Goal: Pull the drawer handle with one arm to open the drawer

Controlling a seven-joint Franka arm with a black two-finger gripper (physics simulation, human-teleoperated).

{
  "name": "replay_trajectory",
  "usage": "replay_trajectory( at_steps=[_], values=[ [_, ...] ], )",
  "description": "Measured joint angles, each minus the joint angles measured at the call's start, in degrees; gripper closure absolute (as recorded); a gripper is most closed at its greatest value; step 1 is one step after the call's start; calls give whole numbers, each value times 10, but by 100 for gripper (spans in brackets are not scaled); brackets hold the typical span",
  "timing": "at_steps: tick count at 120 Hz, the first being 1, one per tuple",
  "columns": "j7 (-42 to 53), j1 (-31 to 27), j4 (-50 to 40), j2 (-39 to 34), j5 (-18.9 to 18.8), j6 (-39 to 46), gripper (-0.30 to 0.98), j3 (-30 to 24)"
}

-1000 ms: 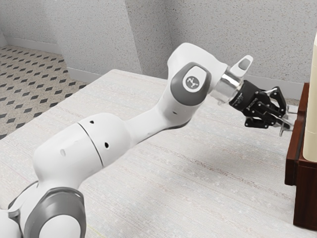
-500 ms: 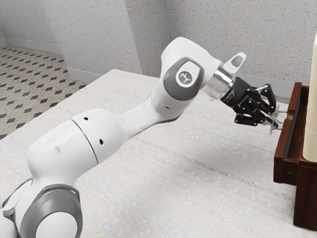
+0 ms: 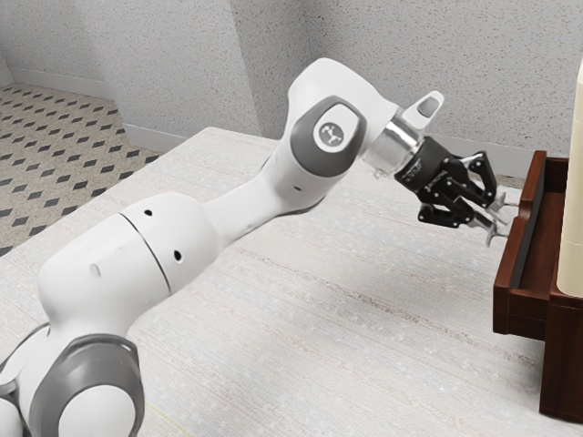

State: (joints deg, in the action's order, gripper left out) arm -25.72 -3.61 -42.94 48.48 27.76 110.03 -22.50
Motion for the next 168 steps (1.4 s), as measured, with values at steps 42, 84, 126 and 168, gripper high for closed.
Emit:
replay_trajectory(
  at_steps=[42, 84, 126, 168],
  values=[
    [-10, -13, -25, -27, -4, -23, 66, 15],
    [-18, -18, -31, -34, -4, -37, 66, 32],
    [-23, -22, -33, -35, -4, -40, 66, 40],
    [-27, -33, -61, -58, -4, -46, 67, 42]
  ],
)
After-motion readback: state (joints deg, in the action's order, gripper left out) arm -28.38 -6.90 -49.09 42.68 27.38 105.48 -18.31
